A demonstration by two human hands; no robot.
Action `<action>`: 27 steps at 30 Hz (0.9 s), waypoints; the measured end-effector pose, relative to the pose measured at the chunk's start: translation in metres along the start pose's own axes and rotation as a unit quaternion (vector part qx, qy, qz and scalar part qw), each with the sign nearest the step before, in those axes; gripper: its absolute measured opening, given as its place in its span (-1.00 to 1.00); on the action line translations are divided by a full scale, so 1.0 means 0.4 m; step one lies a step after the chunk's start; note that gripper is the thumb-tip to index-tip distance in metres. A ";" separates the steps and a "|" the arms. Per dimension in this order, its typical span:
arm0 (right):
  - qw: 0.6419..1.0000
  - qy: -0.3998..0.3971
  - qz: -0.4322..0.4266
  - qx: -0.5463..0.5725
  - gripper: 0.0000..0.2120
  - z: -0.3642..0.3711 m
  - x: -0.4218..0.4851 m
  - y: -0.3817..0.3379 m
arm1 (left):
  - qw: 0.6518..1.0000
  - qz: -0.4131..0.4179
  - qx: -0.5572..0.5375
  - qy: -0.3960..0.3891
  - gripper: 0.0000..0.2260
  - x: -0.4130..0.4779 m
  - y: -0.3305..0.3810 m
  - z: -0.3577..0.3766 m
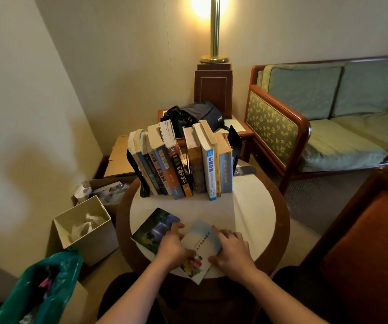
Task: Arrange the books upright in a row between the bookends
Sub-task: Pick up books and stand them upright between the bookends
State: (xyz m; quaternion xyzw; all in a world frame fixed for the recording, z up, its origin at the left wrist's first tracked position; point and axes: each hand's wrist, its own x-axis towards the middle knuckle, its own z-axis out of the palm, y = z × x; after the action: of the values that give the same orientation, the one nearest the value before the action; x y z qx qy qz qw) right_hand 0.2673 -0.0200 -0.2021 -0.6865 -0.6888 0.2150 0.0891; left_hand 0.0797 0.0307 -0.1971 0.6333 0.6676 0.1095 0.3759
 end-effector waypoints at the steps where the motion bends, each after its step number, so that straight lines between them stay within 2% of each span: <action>1: 1.000 0.002 -0.001 0.001 -0.18 0.000 -0.001 0.000 | 1.000 -0.013 -0.012 -0.005 -0.25 0.000 0.001 -0.001; 5: 1.000 0.003 0.001 0.001 -0.20 0.001 -0.002 -0.005 | 0.998 -0.043 -0.040 -0.024 -0.35 0.006 0.005 -0.002; 8: 1.000 -0.003 0.000 -0.004 -0.22 0.003 -0.003 -0.007 | 0.998 -0.036 -0.041 -0.036 -0.47 -0.003 0.007 0.006; 13: 1.000 -0.006 0.006 0.011 -0.22 0.004 0.001 0.000 | 0.999 -0.009 -0.037 0.014 -0.76 -0.016 0.018 0.020; 16: 0.999 0.006 0.016 0.050 -0.21 0.007 0.005 0.012 | 0.995 0.001 -0.092 0.025 -0.83 -0.015 0.026 0.016; 19: 0.987 0.042 0.033 0.151 -0.21 0.004 0.011 0.022 | 0.986 0.020 -0.163 0.000 -0.87 -0.019 0.037 0.004; 22: 0.955 0.066 0.038 0.286 -0.27 -0.026 0.014 0.027 | 0.973 0.039 -0.227 -0.007 -0.92 -0.031 0.050 -0.010; 27: 0.918 0.089 -0.001 0.387 -0.37 -0.088 0.006 0.034 | 0.950 0.069 -0.303 0.026 -0.79 -0.044 0.068 -0.022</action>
State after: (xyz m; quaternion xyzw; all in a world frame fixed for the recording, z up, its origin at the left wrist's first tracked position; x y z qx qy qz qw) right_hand 0.2943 -0.0120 -0.1770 -0.6136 -0.5418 0.4029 0.4093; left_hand 0.0933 0.0221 -0.1678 0.5312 0.5673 0.3481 0.5242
